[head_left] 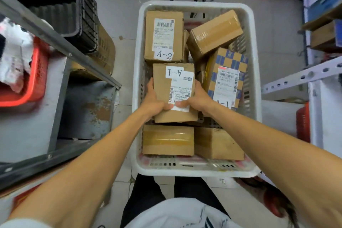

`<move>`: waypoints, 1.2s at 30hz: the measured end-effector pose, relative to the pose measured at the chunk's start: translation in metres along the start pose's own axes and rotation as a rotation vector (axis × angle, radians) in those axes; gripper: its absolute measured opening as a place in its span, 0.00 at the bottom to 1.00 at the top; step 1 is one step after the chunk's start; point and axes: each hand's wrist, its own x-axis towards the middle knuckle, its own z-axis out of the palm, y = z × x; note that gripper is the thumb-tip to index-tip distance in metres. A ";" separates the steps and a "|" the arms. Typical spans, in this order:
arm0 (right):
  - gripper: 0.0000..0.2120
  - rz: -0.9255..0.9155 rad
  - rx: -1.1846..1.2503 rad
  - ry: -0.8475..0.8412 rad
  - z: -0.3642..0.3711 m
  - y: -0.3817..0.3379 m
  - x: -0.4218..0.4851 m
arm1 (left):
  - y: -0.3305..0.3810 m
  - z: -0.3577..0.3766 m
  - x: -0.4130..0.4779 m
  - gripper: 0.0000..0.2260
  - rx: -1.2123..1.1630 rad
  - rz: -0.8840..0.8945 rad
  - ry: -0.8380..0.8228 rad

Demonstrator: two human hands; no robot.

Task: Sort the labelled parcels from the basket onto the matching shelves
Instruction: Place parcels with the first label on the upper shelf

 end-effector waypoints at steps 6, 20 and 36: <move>0.67 -0.133 0.061 0.050 -0.013 -0.038 -0.037 | 0.035 -0.026 -0.024 0.58 0.072 0.174 -0.028; 0.62 -0.418 0.171 0.439 -0.050 -0.086 -0.163 | 0.145 -0.045 -0.106 0.55 0.219 0.600 -0.168; 0.63 -0.439 0.211 0.814 -0.042 -0.010 -0.333 | 0.146 0.028 -0.243 0.56 0.296 0.937 -0.312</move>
